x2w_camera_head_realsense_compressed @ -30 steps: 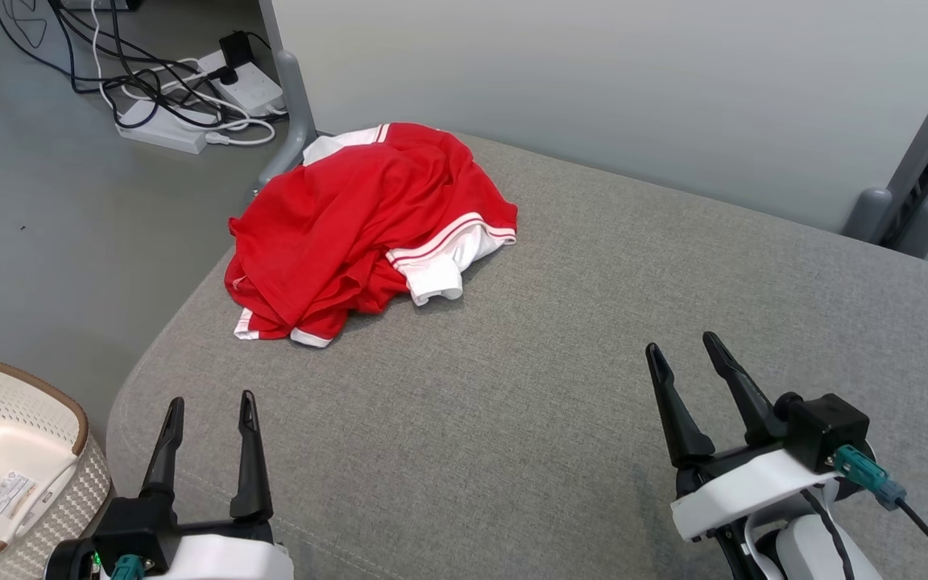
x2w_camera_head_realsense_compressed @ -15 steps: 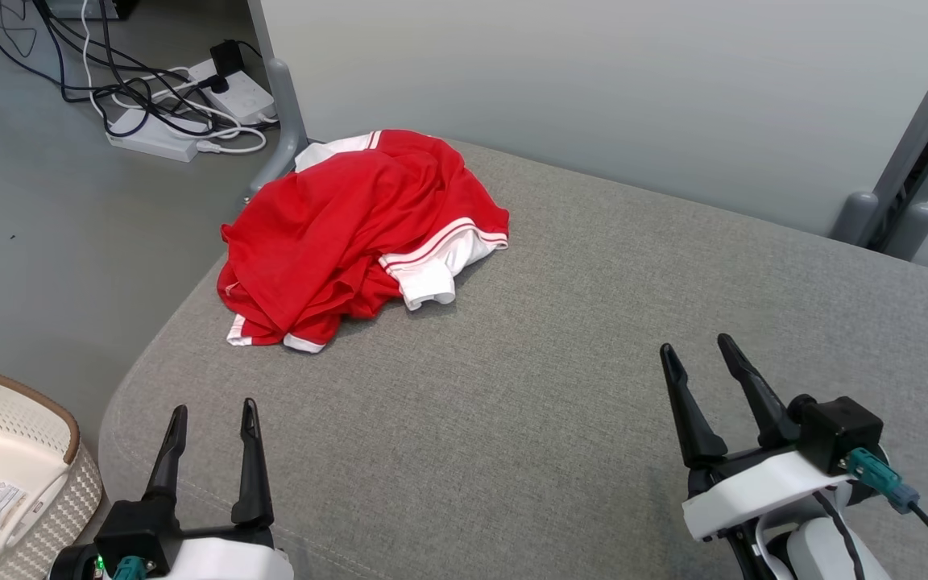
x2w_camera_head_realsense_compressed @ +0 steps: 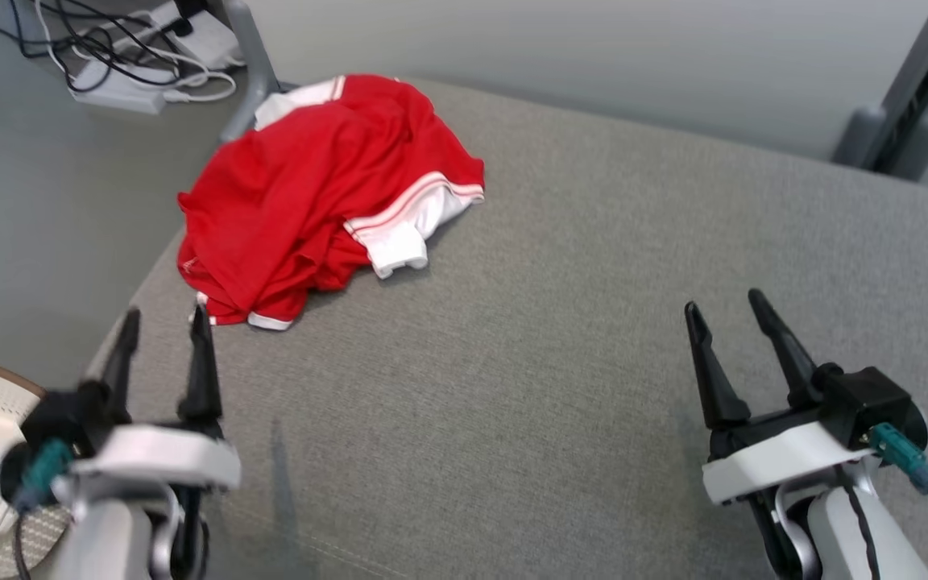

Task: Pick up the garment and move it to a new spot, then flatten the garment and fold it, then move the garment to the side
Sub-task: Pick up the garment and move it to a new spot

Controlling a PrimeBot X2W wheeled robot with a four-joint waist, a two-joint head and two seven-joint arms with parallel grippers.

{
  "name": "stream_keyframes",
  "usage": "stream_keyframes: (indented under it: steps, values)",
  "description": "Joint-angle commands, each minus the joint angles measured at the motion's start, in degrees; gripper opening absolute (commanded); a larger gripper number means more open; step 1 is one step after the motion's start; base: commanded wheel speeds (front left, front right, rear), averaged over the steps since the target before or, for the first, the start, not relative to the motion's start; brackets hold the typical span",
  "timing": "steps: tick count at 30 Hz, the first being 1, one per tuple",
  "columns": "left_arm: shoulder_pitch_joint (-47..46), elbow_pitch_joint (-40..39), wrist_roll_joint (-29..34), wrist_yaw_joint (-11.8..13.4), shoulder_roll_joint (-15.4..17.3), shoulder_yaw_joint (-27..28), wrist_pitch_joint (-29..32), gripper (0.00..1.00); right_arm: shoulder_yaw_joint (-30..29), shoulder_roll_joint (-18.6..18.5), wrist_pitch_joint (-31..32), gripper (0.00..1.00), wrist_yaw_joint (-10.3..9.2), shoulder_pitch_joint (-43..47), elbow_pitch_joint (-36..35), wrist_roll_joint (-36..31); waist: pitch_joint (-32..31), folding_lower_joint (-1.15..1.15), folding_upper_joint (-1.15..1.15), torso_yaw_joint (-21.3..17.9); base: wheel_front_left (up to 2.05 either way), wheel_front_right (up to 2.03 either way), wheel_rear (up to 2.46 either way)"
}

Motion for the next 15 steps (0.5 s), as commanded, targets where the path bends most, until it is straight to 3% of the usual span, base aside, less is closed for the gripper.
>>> stream_keyframes:
  steps: [1,10,15]
  values:
    - [-4.21,1.55,-0.25,-1.01,1.76,0.29,1.29,1.00,-0.88,-0.46,-0.16,1.00,-0.02,-1.28,-0.63,-1.14,5.15,0.00,0.00,-2.08,0.00,0.00,0.00]
    - [-22.02,10.40,-2.21,-5.60,8.76,-0.83,12.22,1.00,-3.25,-0.45,0.33,1.00,-0.02,-6.56,-2.92,-5.79,14.53,0.00,0.00,-5.16,0.00,0.00,0.00]
    - [-27.82,14.97,-2.13,-6.54,11.65,-2.29,16.62,1.00,-3.13,-0.45,0.76,1.00,-0.02,-7.99,-3.82,-6.39,16.79,0.00,0.00,-6.60,0.00,0.00,0.00]
